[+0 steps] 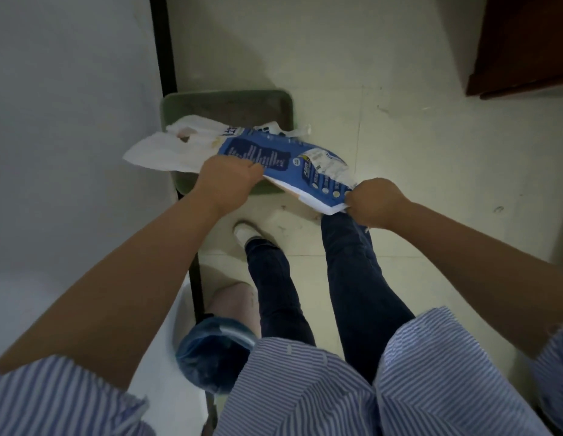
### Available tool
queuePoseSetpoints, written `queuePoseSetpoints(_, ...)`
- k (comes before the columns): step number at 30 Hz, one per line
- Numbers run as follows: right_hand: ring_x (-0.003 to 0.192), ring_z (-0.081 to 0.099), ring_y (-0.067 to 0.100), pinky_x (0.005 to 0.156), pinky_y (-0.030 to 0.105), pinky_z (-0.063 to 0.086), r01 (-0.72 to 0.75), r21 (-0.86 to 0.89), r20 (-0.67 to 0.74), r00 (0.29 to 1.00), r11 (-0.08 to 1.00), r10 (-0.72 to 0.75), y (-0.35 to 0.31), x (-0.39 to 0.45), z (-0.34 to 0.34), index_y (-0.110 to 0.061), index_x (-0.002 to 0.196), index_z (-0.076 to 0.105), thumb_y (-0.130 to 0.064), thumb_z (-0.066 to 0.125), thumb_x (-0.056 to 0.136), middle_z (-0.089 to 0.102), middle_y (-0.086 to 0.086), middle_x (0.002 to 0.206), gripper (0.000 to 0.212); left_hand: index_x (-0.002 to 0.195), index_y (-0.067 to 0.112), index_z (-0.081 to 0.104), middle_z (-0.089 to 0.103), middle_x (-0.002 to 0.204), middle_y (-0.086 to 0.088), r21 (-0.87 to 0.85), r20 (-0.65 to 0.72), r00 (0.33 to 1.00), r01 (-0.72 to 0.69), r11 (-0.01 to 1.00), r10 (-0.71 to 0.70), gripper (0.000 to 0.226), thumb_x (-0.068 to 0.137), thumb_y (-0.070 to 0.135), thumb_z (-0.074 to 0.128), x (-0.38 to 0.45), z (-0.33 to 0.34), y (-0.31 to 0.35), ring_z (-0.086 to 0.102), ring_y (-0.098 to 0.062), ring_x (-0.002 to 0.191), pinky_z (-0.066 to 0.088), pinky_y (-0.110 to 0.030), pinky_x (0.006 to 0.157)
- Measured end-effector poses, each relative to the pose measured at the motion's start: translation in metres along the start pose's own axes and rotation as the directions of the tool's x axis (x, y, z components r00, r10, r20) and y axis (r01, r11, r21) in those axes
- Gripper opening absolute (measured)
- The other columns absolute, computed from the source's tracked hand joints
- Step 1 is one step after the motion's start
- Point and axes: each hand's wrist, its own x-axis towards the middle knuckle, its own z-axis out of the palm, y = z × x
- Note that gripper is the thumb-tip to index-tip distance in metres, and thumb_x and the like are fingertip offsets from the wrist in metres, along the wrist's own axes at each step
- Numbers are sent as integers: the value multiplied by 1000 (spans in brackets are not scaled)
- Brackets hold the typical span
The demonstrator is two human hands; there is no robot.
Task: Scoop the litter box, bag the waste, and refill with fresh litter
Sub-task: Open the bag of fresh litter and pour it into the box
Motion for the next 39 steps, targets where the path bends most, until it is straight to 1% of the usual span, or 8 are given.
queuePoseSetpoints(6,109,57,27,88,31,45,49,2,-6,999,999,-49,-15,-12,-9,-2,115,58,-22,36,97,61,14,118,34,88,-6,66,68,81,-25,-159,54,969,246,956,-240,18,70,-3,70,-16,6,-3,66,-35,70,50,-37,58)
queuePoseSetpoints(10,111,56,26,91,30,44,45,-26,49,998,999,-44,-28,-21,-9,-3,119,55,-24,37,98,59,14,121,35,52,3,62,58,44,-11,-138,41,992,121,983,-116,42,20,-4,88,-24,18,-1,54,-21,30,40,-18,32)
queuePoseSetpoints(18,110,56,25,90,28,45,35,-45,67,997,998,-32,-34,-30,-5,-3,123,52,-26,35,99,58,13,121,37,45,3,58,53,38,-10,-110,-69,996,55,992,-63,42,17,-8,86,-28,24,7,48,-18,26,37,-15,31)
queuePoseSetpoints(23,110,56,25,90,28,46,26,-54,58,998,998,-22,-32,-32,-3,-4,126,50,-26,36,99,58,12,122,37,80,-5,67,68,74,-22,-128,-18,973,226,966,-231,21,61,-6,76,-24,23,10,66,-28,62,50,-30,53)
queuePoseSetpoints(27,111,56,25,90,28,45,8,-19,51,999,1000,-7,-33,-33,-6,-3,125,50,-24,38,98,58,13,122,37,124,1,49,55,124,-18,-70,202,919,359,931,-339,32,96,5,34,-18,23,11,53,-32,111,40,-40,86)
queuePoseSetpoints(33,111,55,26,86,29,44,7,-9,35,999,1000,-6,-31,-35,-7,-2,123,52,-23,39,98,58,13,121,35,123,2,50,57,121,-16,43,270,907,324,945,-323,31,95,5,35,-15,14,9,56,-29,109,42,-37,85)
queuePoseSetpoints(37,108,58,24,88,27,46,14,3,51,999,1000,-14,-25,-35,0,-4,121,54,-25,39,98,61,11,119,34,54,4,63,59,47,-9,82,36,989,138,987,-141,36,27,-2,87,-15,11,14,56,-18,36,39,-16,35)
queuePoseSetpoints(39,107,58,24,84,26,45,15,4,51,999,1000,-15,-23,-34,2,-5,120,54,-26,40,98,61,11,118,34,71,2,67,66,64,-12,104,100,982,149,983,-159,29,47,-2,84,-14,4,14,64,-21,52,46,-21,45)
